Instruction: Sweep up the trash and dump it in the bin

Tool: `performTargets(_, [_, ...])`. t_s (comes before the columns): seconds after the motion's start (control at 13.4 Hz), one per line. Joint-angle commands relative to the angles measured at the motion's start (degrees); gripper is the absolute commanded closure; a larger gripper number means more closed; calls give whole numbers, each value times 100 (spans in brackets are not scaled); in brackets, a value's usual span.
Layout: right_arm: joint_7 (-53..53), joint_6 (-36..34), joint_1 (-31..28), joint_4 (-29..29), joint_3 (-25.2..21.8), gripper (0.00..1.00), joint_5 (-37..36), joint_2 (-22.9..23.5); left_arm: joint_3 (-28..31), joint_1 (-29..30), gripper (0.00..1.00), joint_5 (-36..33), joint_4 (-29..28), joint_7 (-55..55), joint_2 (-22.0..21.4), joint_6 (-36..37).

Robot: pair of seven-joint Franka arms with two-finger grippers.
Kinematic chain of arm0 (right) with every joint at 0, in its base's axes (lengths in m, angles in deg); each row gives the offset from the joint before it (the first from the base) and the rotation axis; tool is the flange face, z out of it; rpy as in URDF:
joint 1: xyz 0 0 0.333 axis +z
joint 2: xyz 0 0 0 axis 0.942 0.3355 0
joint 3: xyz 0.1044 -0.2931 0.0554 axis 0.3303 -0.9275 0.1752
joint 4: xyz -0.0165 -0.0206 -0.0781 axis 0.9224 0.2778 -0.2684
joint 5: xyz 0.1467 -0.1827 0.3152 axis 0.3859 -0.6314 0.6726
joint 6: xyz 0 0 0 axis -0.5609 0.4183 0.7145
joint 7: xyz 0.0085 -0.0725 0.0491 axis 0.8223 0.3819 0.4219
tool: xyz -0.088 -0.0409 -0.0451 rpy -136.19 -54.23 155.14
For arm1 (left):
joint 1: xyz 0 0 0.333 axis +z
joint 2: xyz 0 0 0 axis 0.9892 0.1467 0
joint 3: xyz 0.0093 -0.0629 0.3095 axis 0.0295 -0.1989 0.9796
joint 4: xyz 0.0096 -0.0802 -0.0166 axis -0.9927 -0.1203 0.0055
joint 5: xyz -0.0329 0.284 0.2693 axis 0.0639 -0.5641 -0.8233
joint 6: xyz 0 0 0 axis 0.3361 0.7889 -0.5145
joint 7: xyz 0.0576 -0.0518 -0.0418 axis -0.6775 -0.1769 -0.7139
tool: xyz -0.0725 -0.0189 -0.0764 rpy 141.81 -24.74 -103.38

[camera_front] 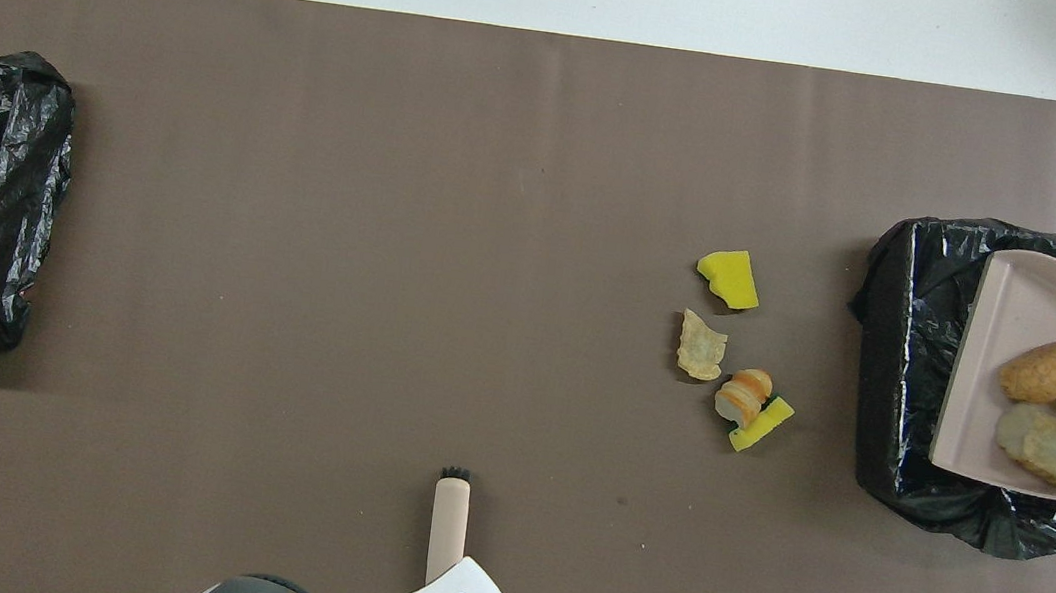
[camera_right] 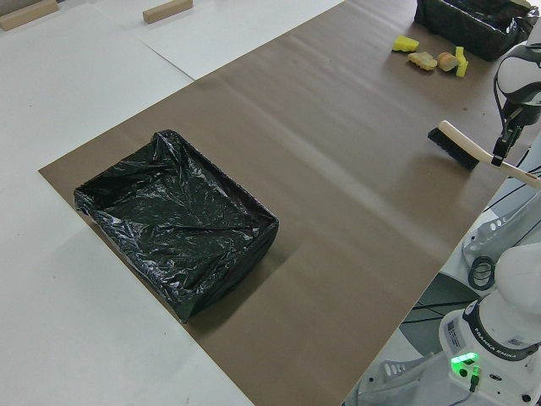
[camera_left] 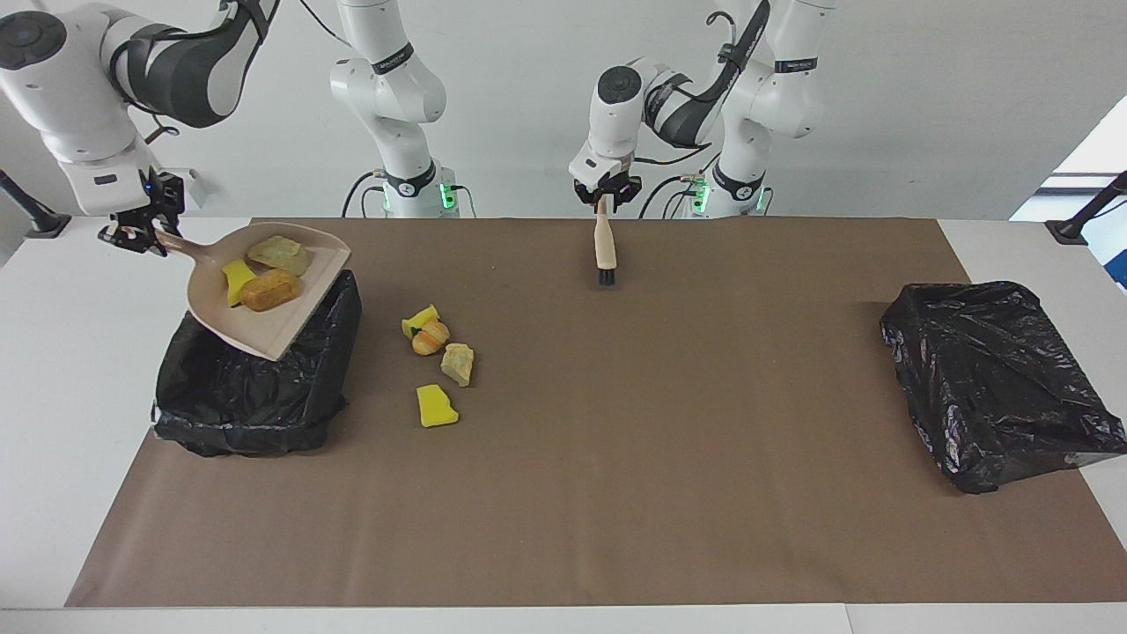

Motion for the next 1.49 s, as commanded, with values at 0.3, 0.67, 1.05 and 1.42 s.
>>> performTargets(0.3, [317, 1323, -473, 286, 92, 100, -1653, 216, 29, 1150, 0, -2, 1301, 963, 774, 690])
performTargets(0.67, [361, 1878, -394, 576, 110, 100, -2948, 208, 29, 2662, 0, -668, 3023, 2430, 739, 2263])
performTargets(1.05, [344, 1922, -236, 612, 118, 100, -3450, 200, 38, 3813, 0, -969, 4492, 3704, 784, 3609])
performTargets(1.42, [326, 1966, -174, 682, 127, 100, -3643, 173, 47, 4580, 0, -1197, 5663, 4558, 810, 4629])
